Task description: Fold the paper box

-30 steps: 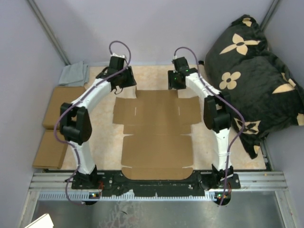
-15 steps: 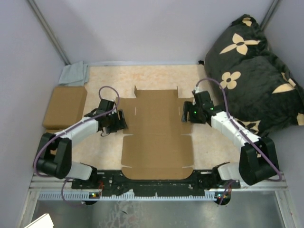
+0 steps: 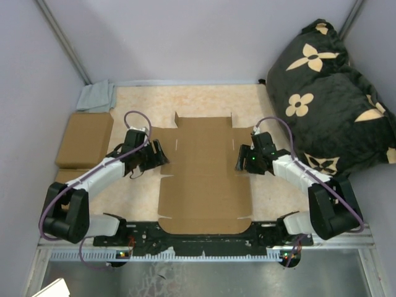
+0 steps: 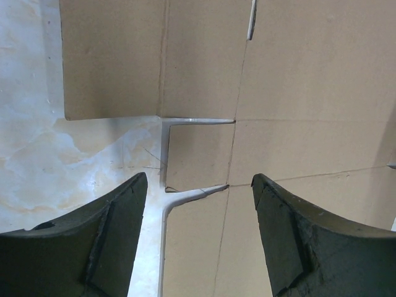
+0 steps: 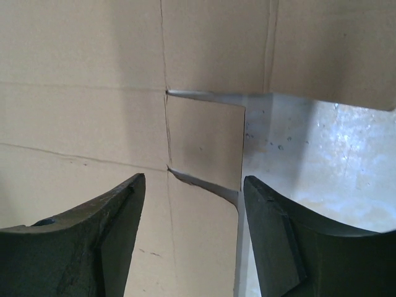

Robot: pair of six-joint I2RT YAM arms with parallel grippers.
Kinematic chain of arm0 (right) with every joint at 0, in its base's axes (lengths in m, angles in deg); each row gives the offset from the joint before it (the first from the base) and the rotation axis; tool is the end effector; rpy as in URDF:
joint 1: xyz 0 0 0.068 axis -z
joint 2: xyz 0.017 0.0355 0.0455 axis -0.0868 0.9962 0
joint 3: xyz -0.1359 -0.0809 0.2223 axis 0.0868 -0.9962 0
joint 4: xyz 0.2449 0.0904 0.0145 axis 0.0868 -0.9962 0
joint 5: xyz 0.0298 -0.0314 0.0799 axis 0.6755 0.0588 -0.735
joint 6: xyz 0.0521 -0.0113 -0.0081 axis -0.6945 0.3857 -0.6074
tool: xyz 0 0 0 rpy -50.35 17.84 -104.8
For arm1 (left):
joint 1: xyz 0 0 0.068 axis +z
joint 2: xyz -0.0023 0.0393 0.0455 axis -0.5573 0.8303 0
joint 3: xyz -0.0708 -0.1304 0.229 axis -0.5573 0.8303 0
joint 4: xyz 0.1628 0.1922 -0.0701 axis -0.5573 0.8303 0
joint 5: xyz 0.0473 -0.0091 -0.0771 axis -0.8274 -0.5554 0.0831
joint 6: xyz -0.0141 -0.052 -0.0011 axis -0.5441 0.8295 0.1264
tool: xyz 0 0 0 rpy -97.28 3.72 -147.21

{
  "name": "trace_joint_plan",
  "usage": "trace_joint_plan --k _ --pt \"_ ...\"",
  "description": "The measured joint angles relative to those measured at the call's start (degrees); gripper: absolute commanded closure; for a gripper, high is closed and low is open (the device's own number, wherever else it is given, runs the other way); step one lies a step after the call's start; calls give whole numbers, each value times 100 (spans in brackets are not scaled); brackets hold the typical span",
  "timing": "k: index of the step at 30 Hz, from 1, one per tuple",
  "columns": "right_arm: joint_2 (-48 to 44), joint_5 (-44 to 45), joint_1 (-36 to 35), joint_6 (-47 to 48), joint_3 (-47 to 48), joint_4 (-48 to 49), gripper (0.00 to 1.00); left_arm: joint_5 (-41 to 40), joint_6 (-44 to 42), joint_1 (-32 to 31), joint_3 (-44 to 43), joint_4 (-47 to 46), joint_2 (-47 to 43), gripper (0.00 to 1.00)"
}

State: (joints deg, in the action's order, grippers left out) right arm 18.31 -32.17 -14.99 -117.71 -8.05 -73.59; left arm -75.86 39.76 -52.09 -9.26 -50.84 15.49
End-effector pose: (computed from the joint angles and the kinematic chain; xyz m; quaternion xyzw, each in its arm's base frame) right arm 0.2298 0.0874 0.1784 0.0537 0.9568 0.1588 0.2374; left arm 0.2435 -0.0846 0.1894 -0.0859 0.9348 -0.1932 0.2855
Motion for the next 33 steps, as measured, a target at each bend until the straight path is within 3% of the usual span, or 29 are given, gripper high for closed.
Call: trace_joint_plan --k 16,24,33 --pt "463 -63 0 -52 0 501 37 129 33 0 9 -168 625 28" --pt "479 -122 0 -50 0 507 38 411 52 0 9 -533 831 42" --pt "479 -120 2 -46 44 476 39 601 15 35 9 -393 697 44"
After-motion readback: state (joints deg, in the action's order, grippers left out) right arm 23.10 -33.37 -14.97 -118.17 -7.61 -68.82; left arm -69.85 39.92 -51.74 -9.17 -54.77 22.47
